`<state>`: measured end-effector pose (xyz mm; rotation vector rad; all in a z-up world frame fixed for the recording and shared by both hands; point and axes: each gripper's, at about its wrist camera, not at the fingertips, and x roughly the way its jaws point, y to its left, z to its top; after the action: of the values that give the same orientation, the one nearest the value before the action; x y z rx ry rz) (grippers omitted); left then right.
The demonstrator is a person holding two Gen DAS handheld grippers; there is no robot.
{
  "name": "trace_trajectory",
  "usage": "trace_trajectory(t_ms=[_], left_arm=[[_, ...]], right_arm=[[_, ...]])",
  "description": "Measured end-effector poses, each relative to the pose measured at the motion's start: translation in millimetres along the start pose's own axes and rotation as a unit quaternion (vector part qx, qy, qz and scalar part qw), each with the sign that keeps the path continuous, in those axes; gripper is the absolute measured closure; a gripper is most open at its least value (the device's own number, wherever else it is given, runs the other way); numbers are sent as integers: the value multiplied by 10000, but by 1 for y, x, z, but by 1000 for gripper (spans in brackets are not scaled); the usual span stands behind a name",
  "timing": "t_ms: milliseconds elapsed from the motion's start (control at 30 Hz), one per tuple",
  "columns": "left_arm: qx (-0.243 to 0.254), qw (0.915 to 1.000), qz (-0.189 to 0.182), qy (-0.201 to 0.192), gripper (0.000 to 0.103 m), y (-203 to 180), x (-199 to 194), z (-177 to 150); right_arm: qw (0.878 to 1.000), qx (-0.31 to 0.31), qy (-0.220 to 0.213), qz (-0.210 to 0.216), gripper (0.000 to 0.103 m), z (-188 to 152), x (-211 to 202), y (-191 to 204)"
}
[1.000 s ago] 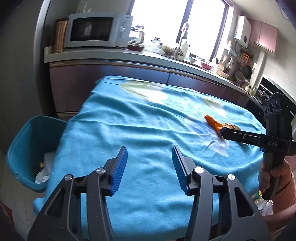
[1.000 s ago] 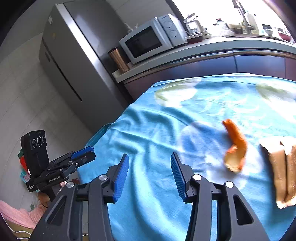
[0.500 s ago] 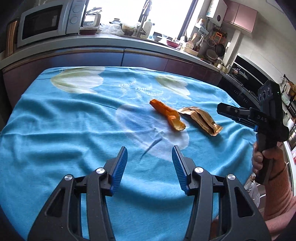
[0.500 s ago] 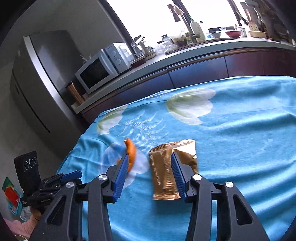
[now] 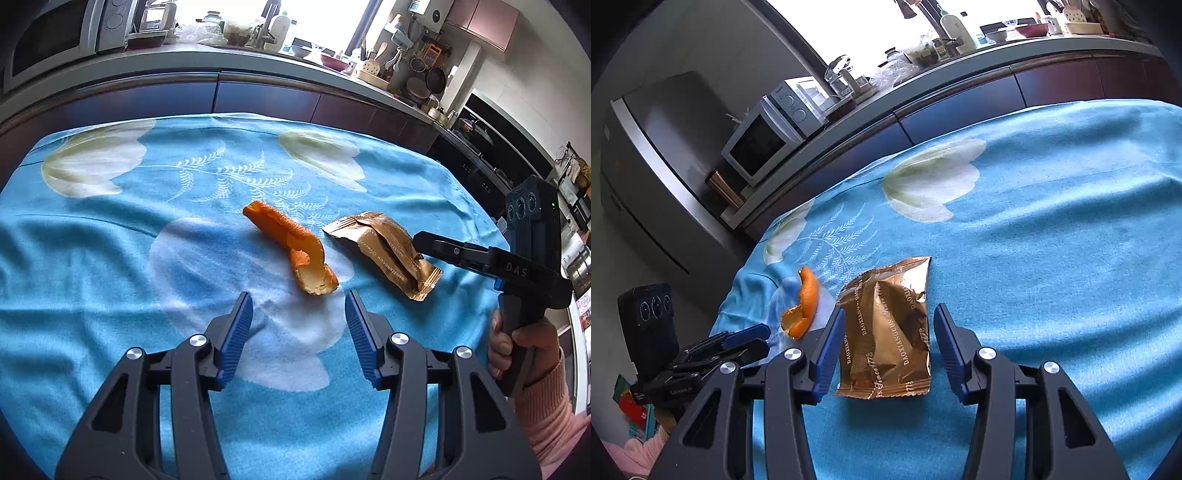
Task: Collect trash
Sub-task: 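Grasp the orange peel with the left tool while the right tool grasps the gold wrapper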
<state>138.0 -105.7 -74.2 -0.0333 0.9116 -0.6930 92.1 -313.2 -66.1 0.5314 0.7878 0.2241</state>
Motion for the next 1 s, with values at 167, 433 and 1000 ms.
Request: trace_trajectory(t_ms=[167, 433, 1000], left_arm=[[66, 9999, 18, 86, 51, -7, 15, 14], [229, 9991, 312, 179, 57, -16, 36, 21], [281, 9988, 398, 5, 89, -11, 20, 11]], right_arm=[[9999, -47, 86, 61, 55, -1, 4, 2], [9997, -134, 193, 28, 60, -2, 8, 3], [9989, -334, 297, 119, 98, -6, 12, 14]])
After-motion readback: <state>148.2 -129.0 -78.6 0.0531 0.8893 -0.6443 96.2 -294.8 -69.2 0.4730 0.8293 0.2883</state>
